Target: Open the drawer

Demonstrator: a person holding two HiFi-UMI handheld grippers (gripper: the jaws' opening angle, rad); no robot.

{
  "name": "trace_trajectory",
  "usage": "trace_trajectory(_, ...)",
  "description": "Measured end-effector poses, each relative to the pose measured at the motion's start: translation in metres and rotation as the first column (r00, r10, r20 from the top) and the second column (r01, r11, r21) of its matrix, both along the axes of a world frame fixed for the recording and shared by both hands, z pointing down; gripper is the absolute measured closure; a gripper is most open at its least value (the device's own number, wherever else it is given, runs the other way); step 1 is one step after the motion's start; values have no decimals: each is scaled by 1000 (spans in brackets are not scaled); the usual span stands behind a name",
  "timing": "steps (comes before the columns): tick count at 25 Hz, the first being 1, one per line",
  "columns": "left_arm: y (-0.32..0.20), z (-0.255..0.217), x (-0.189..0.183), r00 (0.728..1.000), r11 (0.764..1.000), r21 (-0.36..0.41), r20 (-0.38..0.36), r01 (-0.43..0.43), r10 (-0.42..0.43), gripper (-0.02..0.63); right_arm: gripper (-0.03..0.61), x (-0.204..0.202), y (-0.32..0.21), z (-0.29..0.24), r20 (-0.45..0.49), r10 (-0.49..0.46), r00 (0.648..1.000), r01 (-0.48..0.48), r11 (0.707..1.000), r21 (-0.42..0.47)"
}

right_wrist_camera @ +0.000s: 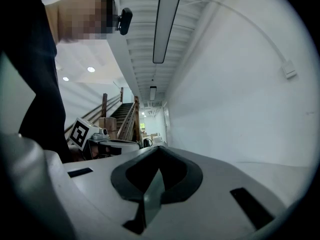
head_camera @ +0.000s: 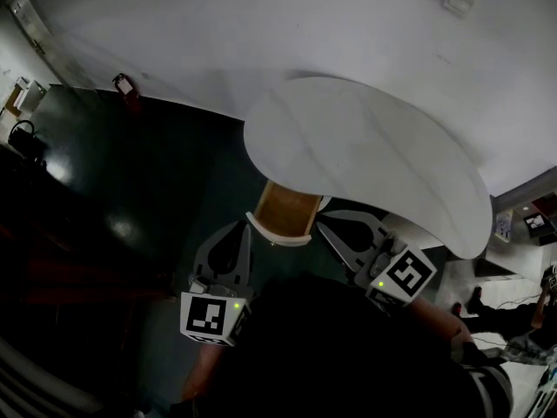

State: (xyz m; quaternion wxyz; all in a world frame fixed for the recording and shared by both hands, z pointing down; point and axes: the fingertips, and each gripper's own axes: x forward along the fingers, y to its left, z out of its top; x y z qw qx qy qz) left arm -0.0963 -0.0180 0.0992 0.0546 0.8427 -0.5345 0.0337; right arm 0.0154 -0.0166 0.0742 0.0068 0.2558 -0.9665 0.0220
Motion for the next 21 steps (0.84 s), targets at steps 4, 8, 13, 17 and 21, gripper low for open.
trace_trajectory(4, 4, 1, 2, 1000, 1000, 7, 19, -9, 9, 598, 563, -1, 3, 2, 1, 3, 1000, -3, 1000, -3)
trace_trajectory(8, 7, 5, 3, 1000, 1000, 6, 21, -22, 22, 598, 563, 2, 3, 2, 7, 15, 1000, -14, 1000, -14)
trace_trajectory(13, 10, 9, 1, 999, 1000, -3, 37, -30, 30, 598, 563, -1, 6, 4, 7, 16, 1000, -16, 1000, -16)
trace_trajectory(17, 12, 8, 2, 999, 1000, -2, 36, -30, 30, 598, 563, -2, 7, 5, 7, 17, 1000, -17, 1000, -21)
trace_trajectory(21, 13, 8, 2, 999, 1000, -1, 35, -30, 30, 598, 563, -1, 7, 6, 10, 19, 1000, -19, 1000, -20)
